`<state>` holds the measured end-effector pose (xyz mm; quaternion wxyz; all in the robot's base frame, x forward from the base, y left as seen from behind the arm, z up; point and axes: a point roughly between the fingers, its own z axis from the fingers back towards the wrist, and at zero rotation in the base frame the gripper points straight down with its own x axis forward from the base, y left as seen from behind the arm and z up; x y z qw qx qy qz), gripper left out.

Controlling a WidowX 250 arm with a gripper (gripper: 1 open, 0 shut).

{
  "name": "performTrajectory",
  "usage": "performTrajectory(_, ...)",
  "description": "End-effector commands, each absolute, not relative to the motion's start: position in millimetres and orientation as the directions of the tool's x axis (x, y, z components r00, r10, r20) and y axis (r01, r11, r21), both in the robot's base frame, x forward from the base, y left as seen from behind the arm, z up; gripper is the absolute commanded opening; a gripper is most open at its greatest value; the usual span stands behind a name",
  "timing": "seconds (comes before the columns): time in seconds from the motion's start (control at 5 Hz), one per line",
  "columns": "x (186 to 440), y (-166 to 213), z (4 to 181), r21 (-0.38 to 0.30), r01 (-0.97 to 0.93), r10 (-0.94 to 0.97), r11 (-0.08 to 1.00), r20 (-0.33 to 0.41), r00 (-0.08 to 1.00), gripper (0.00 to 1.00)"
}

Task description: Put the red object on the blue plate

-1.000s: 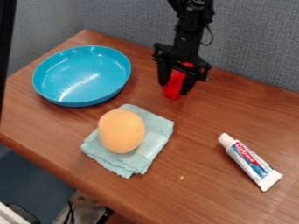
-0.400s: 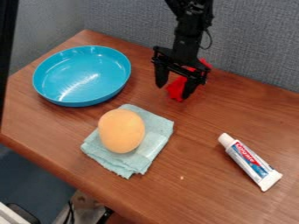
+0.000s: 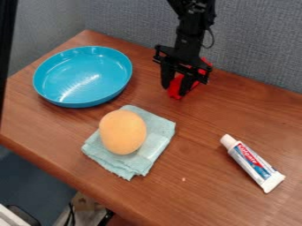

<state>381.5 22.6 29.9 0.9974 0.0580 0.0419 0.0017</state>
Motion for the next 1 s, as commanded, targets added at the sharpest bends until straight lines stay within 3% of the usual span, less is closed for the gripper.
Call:
performTrajectory(0.0, 385.7, 21.3, 39.2, 0.129, 0.011, -0.005, 0.992, -0.053, 0.999, 0.0)
performTrajectory(0.8, 387.8, 20.9, 34.6, 0.138, 0.021, -0.014, 0.99, -0.049, 0.999, 0.0)
